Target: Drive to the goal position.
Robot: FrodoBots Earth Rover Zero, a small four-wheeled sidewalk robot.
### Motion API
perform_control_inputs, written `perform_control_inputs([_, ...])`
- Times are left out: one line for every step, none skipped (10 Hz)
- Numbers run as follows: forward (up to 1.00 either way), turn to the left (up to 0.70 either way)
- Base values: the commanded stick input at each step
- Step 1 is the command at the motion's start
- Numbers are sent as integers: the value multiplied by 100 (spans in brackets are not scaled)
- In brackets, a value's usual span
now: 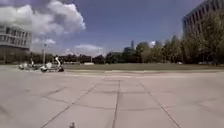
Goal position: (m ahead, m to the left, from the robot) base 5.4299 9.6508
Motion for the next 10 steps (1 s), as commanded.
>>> perform_control_inputs([0, 85])
perform_control_inputs([0, 85])
perform_control_inputs([0, 85])
perform_control_inputs([0, 85])
perform_control_inputs([0, 85])
perform_control_inputs([0, 85])
perform_control_inputs([0, 85])
perform_control_inputs([0, 85])
perform_control_inputs([0, 85])
perform_control_inputs([0, 60])
